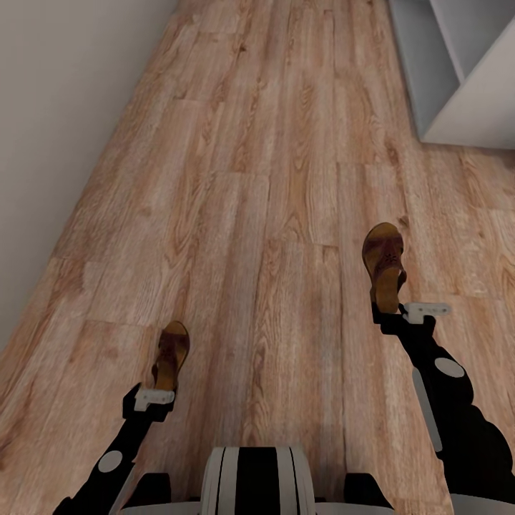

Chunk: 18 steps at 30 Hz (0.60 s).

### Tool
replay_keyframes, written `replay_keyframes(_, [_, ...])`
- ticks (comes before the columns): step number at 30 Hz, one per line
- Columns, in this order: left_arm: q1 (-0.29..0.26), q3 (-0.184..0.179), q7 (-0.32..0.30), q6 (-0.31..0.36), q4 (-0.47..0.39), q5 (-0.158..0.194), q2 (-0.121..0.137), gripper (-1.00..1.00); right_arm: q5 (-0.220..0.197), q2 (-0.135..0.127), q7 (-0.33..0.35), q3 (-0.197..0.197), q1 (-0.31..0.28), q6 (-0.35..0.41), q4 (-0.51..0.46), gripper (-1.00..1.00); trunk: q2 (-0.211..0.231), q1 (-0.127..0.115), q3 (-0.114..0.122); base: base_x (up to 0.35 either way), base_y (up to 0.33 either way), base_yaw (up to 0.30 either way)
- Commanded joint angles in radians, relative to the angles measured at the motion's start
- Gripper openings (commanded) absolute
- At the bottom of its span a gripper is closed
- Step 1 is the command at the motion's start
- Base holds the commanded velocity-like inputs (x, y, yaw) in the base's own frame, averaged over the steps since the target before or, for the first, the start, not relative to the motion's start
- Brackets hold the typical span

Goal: Pick up the two gym shoes and the two sandals from the corridor floor and place them onto the hallstand (shoe rack) in the corridor, making sure they are on the rack and not on the floor. Arrange them so the two gym shoes are next to each other and the two sandals are next to each other.

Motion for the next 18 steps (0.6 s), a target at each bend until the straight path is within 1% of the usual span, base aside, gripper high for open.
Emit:
replay_keyframes(1, [0.0, 0.001, 0.001, -0.004, 0.0, -0.011, -0.001, 1.0, 0.005, 0.0, 0.003, -0.001, 0.0, 0.006, -0.001, -1.0, 0.0, 0.0, -0.001, 0.0, 0.0, -0.143])
replay_keyframes(5, [0.0, 0.0, 0.001, -0.005, 0.003, -0.011, -0.002, 1.0, 0.005, 0.0, 0.003, -0.001, -0.001, 0.006, -0.001, -1.0, 0.0, 0.0, -0.003, 0.0, 0.0, -0.154])
replay_keyframes(12, [0.0, 0.0, 0.001, -0.005, 0.005, -0.01, -0.002, 1.0, 0.005, 0.0, 0.003, 0.0, 0.0, 0.006, -0.001, -1.0, 0.0, 0.0, -0.003, 0.0, 0.0, -0.026])
replay_keyframes(16, [0.0, 0.0, 0.001, -0.005, 0.006, -0.01, 0.0, 1.0, 0.005, 0.0, 0.003, 0.0, 0.0, 0.006, -0.001, -1.0, -0.001, 0.002, -0.019, 0.0, 0.0, -0.013])
replay_keyframes(18, [0.0, 0.0, 0.001, -0.006, 0.006, -0.01, 0.001, 1.0, 0.005, 0.0, 0.003, 0.0, 0.0, 0.006, -0.001, -1.0, -0.002, 0.003, -0.027, 0.0, 0.0, -0.113])
